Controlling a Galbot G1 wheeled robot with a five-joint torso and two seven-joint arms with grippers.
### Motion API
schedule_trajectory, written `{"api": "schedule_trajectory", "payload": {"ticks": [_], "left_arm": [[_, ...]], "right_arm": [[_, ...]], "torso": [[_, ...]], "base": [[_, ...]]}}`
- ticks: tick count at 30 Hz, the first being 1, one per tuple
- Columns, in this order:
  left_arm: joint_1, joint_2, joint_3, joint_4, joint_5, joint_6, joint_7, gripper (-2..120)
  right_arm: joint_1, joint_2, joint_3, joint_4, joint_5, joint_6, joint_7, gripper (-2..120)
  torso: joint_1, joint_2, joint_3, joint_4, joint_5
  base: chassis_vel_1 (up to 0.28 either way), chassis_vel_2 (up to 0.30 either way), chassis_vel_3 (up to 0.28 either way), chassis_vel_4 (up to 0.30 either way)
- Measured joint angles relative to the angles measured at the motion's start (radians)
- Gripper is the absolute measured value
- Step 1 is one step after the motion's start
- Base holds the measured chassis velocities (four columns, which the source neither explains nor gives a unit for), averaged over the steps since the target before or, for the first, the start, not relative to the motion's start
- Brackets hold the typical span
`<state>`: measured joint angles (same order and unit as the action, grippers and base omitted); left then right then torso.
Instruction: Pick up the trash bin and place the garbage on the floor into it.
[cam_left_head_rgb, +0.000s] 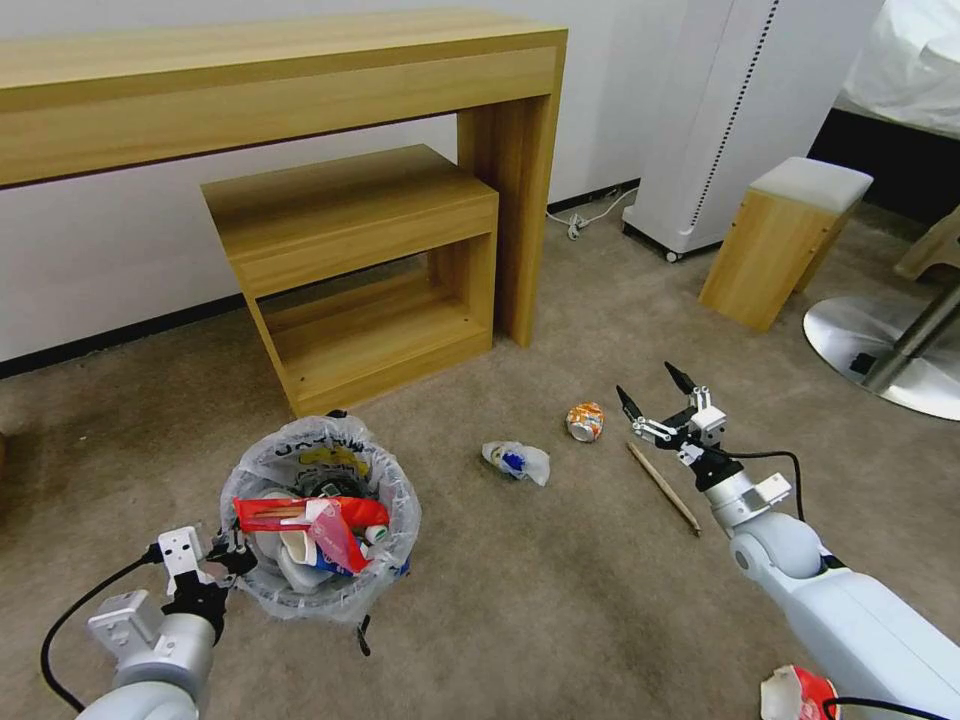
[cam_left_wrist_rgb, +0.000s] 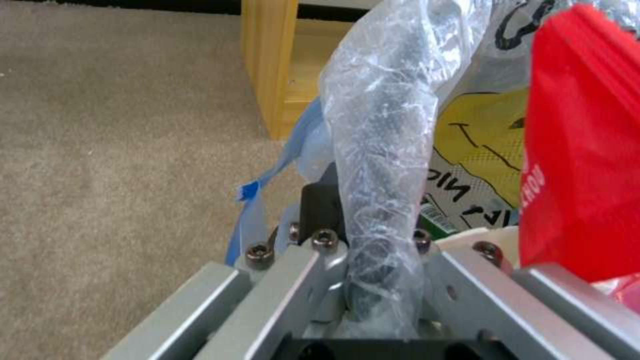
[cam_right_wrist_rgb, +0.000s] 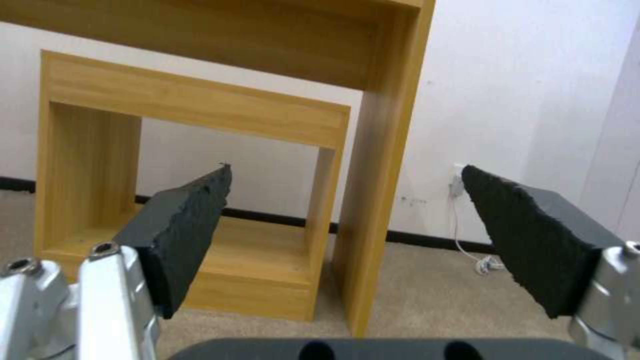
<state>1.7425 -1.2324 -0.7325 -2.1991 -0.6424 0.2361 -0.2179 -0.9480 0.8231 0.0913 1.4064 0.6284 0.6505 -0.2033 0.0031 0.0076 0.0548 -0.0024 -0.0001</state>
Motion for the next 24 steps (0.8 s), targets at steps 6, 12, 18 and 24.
{"api": "schedule_trajectory", "payload": {"ticks": [6,12,18,24], "left_arm": [[-0.001,-0.001,0.0,0.001,0.0,0.0,0.0,1],[0.0,-0.002,0.001,0.001,0.0,0.0,0.0,1],[0.002,-0.001,0.001,-0.002,0.0,0.0,0.0,1],[0.003,-0.003,0.004,-0.003,0.003,0.0,0.0,1]], "right_arm": [[0.007,0.001,-0.007,-0.003,0.0,0.002,-0.002,85],[0.013,0.002,-0.011,-0.004,-0.003,0.002,-0.002,80],[0.016,0.001,-0.012,-0.004,-0.004,0.003,-0.007,80],[0.013,0.001,-0.01,-0.003,-0.008,0.006,-0.011,80]], "torso": [[0.0,0.0,0.0,0.0,0.0],[0.0,0.0,0.0,0.0,0.0],[0.0,0.0,0.0,0.0,0.0001],[0.0,0.0,0.0,0.0,0.0001]], "base": [[-0.053,0.042,0.058,-0.052],[-0.021,0.027,0.019,-0.017],[-0.035,0.034,0.018,-0.035],[-0.058,0.066,0.059,-0.071]]}}
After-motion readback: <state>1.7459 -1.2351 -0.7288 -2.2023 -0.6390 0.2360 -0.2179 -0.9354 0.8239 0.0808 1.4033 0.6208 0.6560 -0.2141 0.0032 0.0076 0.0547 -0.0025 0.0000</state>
